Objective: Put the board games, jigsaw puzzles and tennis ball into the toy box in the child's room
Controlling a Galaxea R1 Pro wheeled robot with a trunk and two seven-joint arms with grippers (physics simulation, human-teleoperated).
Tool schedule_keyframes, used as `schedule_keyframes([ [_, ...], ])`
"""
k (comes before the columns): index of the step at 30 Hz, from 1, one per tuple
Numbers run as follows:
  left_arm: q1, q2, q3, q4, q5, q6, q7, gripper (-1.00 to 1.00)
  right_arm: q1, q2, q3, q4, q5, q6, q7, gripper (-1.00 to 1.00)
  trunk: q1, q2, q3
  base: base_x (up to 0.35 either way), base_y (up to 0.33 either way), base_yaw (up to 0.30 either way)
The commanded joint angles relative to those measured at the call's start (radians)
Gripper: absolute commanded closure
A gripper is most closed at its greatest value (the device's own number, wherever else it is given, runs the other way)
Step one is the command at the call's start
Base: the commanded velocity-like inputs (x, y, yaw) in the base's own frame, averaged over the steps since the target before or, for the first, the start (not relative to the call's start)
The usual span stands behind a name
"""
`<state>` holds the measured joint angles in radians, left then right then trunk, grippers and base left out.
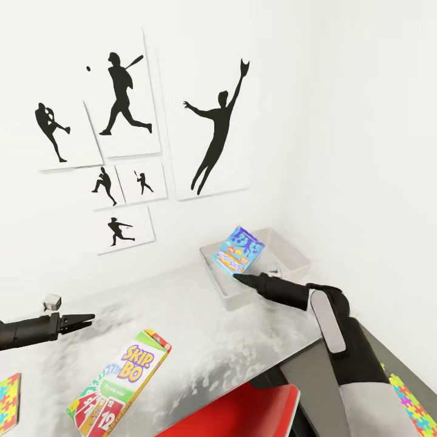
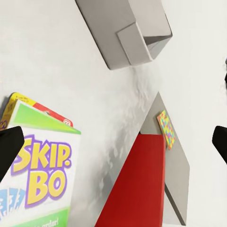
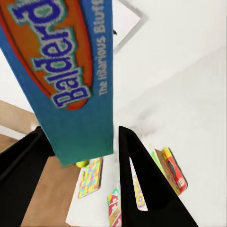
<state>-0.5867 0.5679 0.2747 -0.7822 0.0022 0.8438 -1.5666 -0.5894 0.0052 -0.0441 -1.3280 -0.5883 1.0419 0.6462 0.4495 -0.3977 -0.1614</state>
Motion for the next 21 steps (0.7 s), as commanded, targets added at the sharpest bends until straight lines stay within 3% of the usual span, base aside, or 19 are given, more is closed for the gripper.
schedule_keyframes([
  [1, -0.001, 0.001, 0.000, 0.000, -0.001, 0.011, -0.004, -1.00, -0.043, 0.000, -0.006, 0.039, 0.007, 0.005, 0.007, 1.00, 0.000, -0.002, -0.002, 0.000, 0.000, 0.000],
  [6, -0.001, 0.000, 0.000, 0.000, -0.001, 0.011, -0.004, -1.00, -0.189, -0.008, -0.015, 0.228, 0.006, 0.005, 0.009, 1.00, 0.000, -0.002, -0.002, 0.000, 0.000, 0.000],
  [9, -0.001, 0.000, 0.000, 0.000, -0.001, 0.011, -0.004, -1.00, -0.293, -0.027, -0.017, 0.369, 0.006, 0.005, 0.010, 1.00, 0.000, -0.002, -0.002, 0.000, 0.000, 0.000],
  [21, -0.001, -0.002, 0.000, 0.000, -0.001, 0.011, -0.004, -1.00, -0.549, -0.094, -0.019, 0.766, 0.007, 0.000, -0.001, 1.00, 0.000, -0.002, -0.002, 0.000, 0.000, 0.000],
])
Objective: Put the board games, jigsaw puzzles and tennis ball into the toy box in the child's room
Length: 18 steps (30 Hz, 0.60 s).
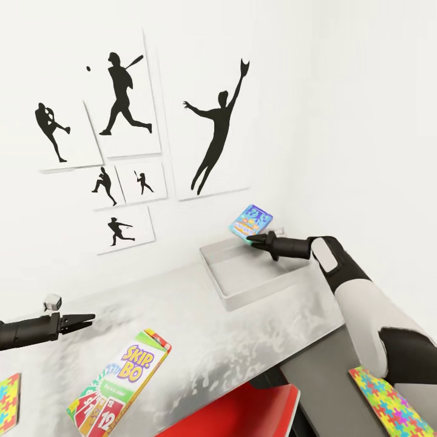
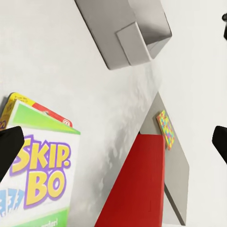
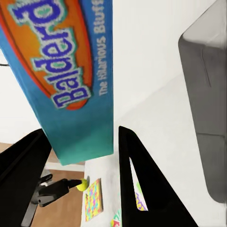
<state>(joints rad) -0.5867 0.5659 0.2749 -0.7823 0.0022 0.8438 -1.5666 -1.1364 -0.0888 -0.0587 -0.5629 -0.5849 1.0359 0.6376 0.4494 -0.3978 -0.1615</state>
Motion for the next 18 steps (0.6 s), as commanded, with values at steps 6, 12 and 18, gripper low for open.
schedule_keyframes([
  [6, -0.001, -0.001, 0.000, 0.000, -0.001, 0.011, -0.004, -1.00, -0.048, -0.016, -0.036, 0.096, -0.001, 0.004, 0.007, 1.00, 0.001, -0.002, -0.002, 0.000, 0.000, 0.000],
  [12, -0.001, -0.001, 0.000, 0.000, -0.001, 0.011, -0.004, -1.00, -0.053, -0.019, -0.073, 0.117, -0.004, 0.006, 0.005, 1.00, 0.001, -0.002, -0.002, 0.000, 0.000, 0.000],
  [18, -0.001, -0.001, 0.000, 0.000, -0.001, 0.011, -0.004, -1.00, -0.054, -0.021, -0.078, 0.123, -0.004, 0.009, 0.005, 1.00, 0.001, -0.002, -0.002, 0.000, 0.000, 0.000],
])
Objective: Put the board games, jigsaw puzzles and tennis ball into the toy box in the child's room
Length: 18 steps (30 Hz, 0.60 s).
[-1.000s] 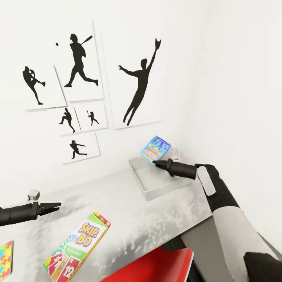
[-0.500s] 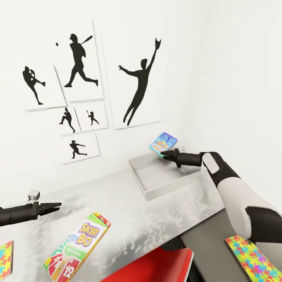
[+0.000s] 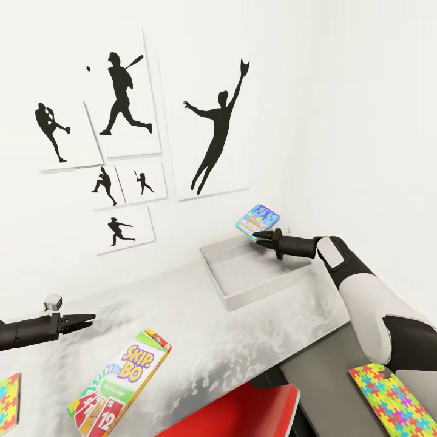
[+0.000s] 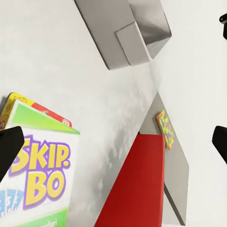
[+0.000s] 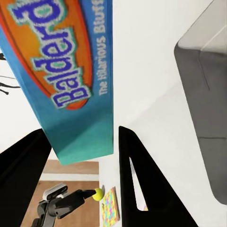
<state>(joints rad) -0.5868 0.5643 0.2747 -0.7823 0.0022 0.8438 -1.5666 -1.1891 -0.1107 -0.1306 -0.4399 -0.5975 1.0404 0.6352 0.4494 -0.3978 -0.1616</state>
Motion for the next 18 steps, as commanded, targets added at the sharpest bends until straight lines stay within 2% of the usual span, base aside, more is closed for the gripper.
schedule_keyframes([
  [1, -0.001, 0.000, 0.000, 0.000, -0.001, 0.011, -0.004, -1.00, -0.001, 0.001, -0.006, 0.000, 0.009, 0.006, 0.008, 1.00, 0.001, -0.002, -0.002, 0.000, 0.000, 0.000],
  [12, -0.001, 0.002, 0.001, 0.000, -0.001, 0.010, -0.004, -1.00, -0.001, 0.004, -0.010, 0.000, 0.005, 0.007, 0.008, 1.00, 0.001, -0.002, -0.002, 0.000, 0.000, 0.000],
  [18, -0.001, 0.003, 0.001, 0.000, -0.001, 0.012, -0.004, -1.00, 0.000, 0.005, -0.076, 0.002, -0.001, 0.007, 0.007, 1.00, 0.001, -0.002, -0.002, 0.000, 0.000, 0.000],
])
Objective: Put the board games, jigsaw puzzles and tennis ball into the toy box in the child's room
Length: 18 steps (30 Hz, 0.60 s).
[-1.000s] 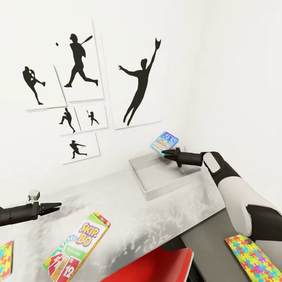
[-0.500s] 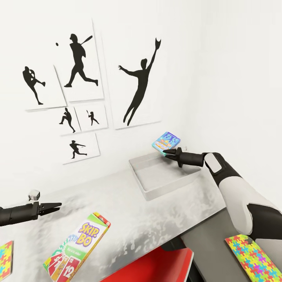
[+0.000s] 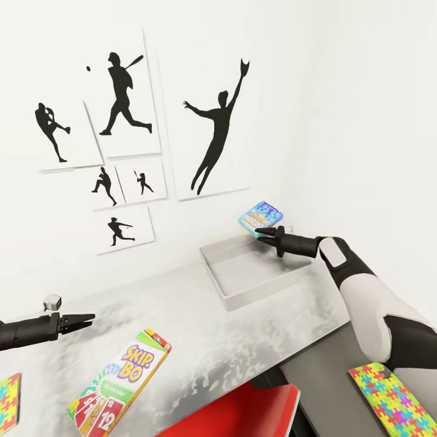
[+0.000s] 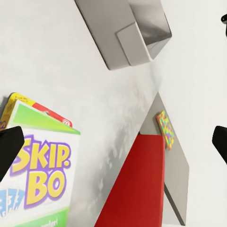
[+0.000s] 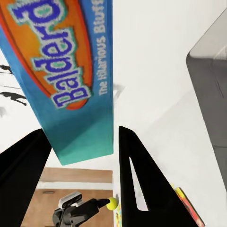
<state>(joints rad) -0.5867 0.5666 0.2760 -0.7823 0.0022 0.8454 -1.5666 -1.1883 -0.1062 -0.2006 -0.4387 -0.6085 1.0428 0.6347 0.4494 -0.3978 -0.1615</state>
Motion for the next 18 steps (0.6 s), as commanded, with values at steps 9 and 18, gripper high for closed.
schedule_keyframes([
  [9, -0.005, -0.005, 0.002, 0.000, -0.001, 0.073, -0.004, -1.00, -0.012, 0.009, -0.067, 0.030, 0.008, 0.004, -0.012, 1.00, 0.001, -0.002, -0.002, 0.000, 0.000, 0.000],
  [18, -0.016, -0.009, 0.003, 0.000, -0.001, 0.120, -0.004, -1.00, -0.082, 0.009, -0.118, 0.146, 0.002, 0.004, -0.110, 1.00, 0.001, -0.002, -0.002, 0.000, 0.000, 0.000],
])
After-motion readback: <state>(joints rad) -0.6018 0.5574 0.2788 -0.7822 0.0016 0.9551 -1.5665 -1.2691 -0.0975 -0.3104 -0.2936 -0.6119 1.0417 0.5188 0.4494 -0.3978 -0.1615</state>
